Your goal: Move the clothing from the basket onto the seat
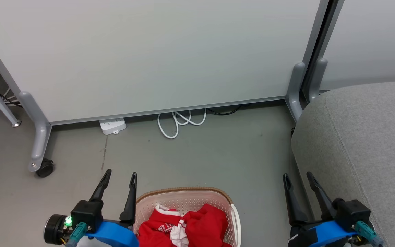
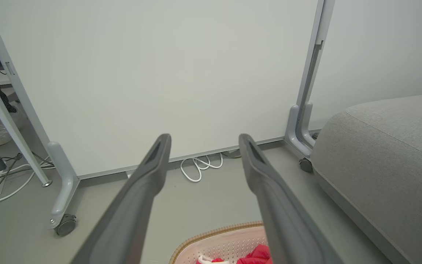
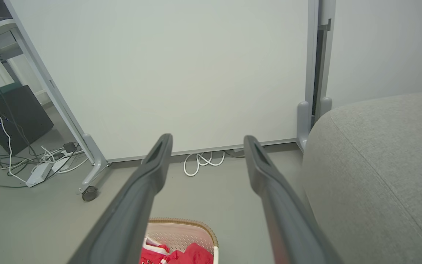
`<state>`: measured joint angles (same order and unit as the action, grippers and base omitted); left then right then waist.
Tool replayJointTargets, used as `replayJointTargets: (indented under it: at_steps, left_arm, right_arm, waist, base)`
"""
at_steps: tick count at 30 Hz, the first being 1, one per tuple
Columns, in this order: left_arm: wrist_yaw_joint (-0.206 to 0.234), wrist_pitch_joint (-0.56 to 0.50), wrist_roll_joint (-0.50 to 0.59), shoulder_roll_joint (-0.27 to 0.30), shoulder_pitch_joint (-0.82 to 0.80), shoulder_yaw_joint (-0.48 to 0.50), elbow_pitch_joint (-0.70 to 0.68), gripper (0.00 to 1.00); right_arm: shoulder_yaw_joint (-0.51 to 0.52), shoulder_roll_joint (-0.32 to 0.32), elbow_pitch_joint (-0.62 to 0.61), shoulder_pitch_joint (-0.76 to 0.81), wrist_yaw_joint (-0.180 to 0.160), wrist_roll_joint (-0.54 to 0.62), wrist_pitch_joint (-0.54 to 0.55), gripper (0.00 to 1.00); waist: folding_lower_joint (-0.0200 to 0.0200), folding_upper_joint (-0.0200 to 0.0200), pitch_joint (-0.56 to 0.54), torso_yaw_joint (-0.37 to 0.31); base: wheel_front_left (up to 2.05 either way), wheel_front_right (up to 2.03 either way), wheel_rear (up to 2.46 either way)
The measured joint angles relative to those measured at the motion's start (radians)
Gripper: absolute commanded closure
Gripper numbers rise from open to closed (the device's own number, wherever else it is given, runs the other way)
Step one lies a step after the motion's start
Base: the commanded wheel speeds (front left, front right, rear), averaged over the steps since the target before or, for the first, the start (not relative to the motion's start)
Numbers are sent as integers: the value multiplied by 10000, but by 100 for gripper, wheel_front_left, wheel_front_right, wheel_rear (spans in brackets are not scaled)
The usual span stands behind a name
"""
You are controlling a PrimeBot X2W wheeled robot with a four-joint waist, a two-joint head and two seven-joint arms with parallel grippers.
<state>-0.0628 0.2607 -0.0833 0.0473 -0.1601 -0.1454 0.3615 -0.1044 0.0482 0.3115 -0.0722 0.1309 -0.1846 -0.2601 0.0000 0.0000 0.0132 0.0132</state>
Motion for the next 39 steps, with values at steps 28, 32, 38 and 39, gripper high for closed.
replayJointTargets:
  at_steps: [28, 32, 38, 39]
  left_arm:
    - [-372, 21, 339, 123, -1316, -483, 830, 0]
    - [-518, 21, 506, 355, -2085, -809, 1421, 0]
    - [-631, 21, 667, 746, -3310, -1421, 2215, 0]
    - [-633, 21, 675, 826, -3466, -1549, 2355, 0]
  right_arm:
    - [-98, 4, 128, -504, 0, 2, -15, 0]
    - [-194, 4, 46, -867, 0, 27, -15, 0]
    - [-180, 8, -215, -1521, 0, 86, -44, 0]
    - [-182, 8, -257, -1626, 0, 86, -44, 0]
  waist:
    - [0, 0, 791, -123]
    - [1, 0, 1291, -296]
    - [1, 0, 2280, -659]
    - [1, 0, 2454, -724]
  base:
    - [0, 0, 0]
    - [0, 0, 0]
    - [0, 0, 0]
    - [0, 0, 0]
